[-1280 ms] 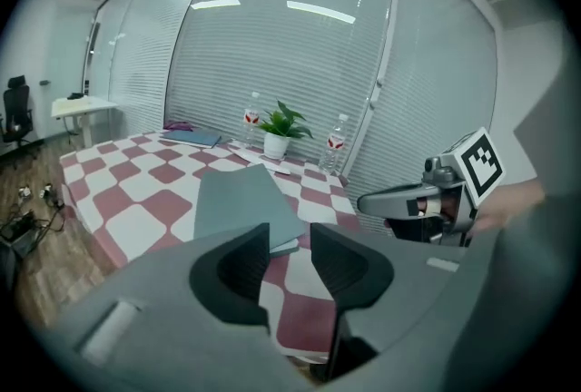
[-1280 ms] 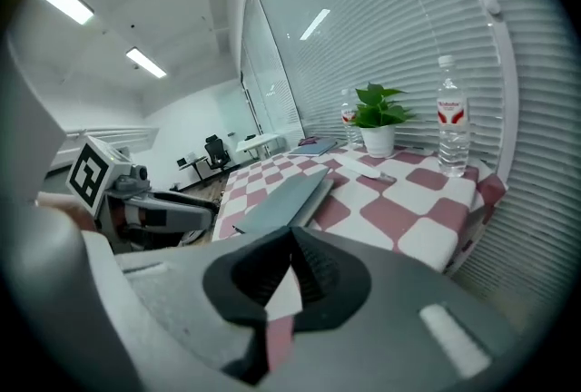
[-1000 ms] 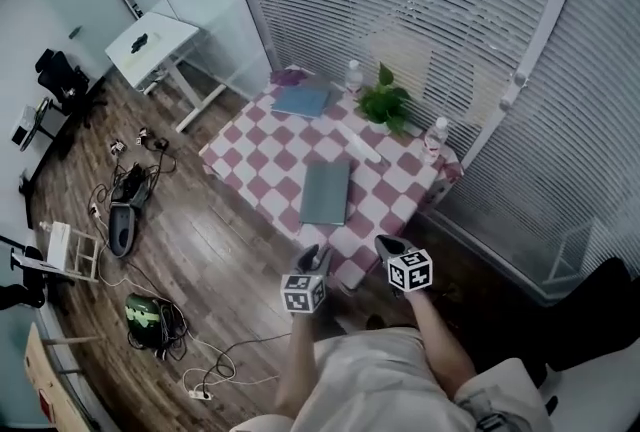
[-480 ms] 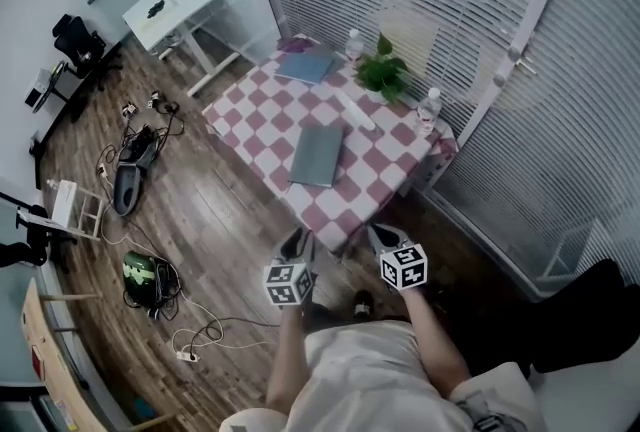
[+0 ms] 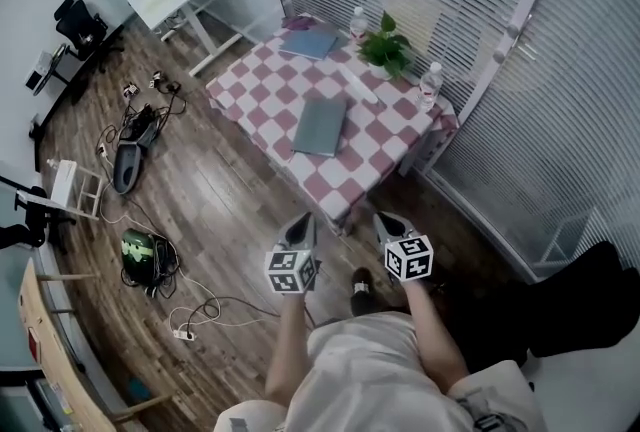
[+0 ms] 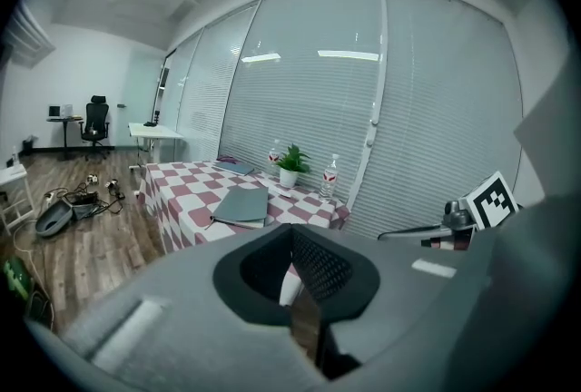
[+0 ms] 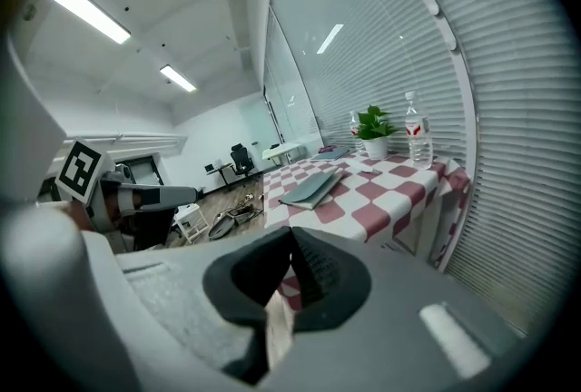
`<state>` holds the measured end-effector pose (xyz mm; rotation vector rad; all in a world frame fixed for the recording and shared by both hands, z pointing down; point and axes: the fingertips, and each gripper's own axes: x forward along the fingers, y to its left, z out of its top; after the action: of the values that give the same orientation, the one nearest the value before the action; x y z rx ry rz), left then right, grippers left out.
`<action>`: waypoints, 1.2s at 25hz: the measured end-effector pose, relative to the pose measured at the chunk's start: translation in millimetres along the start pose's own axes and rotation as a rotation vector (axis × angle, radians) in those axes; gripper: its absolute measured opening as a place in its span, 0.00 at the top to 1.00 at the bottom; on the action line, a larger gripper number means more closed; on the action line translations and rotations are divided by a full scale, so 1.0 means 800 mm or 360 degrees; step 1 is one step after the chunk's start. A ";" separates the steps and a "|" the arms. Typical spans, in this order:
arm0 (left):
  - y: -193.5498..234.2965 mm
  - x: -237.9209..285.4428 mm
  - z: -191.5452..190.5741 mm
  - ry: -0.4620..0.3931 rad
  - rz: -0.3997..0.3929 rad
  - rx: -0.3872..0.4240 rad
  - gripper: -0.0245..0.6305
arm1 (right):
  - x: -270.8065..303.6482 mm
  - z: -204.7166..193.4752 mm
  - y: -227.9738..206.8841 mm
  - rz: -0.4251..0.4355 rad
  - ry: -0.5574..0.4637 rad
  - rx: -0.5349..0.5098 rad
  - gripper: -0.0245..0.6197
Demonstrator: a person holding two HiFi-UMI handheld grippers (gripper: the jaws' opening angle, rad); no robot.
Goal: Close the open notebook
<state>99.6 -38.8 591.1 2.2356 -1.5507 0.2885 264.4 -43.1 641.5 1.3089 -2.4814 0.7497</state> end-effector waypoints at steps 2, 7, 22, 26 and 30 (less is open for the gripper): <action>-0.004 -0.019 -0.007 0.0004 0.0005 -0.0013 0.95 | -0.019 -0.008 0.008 -0.0028 -0.0030 0.0026 0.96; -0.011 -0.072 -0.029 0.0004 0.0043 -0.0025 0.95 | -0.070 -0.039 0.032 -0.0089 -0.0037 -0.0010 0.96; -0.034 -0.186 -0.089 -0.0001 0.0072 0.0016 0.95 | -0.140 -0.104 0.106 -0.0104 -0.0021 -0.0114 0.96; -0.037 -0.202 -0.090 -0.0014 0.0051 0.0019 0.95 | -0.149 -0.108 0.117 -0.0113 -0.0012 -0.0110 0.96; -0.041 -0.207 -0.089 -0.0026 0.0037 0.0034 0.95 | -0.152 -0.103 0.123 -0.0114 -0.0037 -0.0143 0.96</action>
<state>74.2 142.9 583.8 2.2430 -1.5900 0.2952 251.2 132.3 625.9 1.3731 -2.4412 0.6026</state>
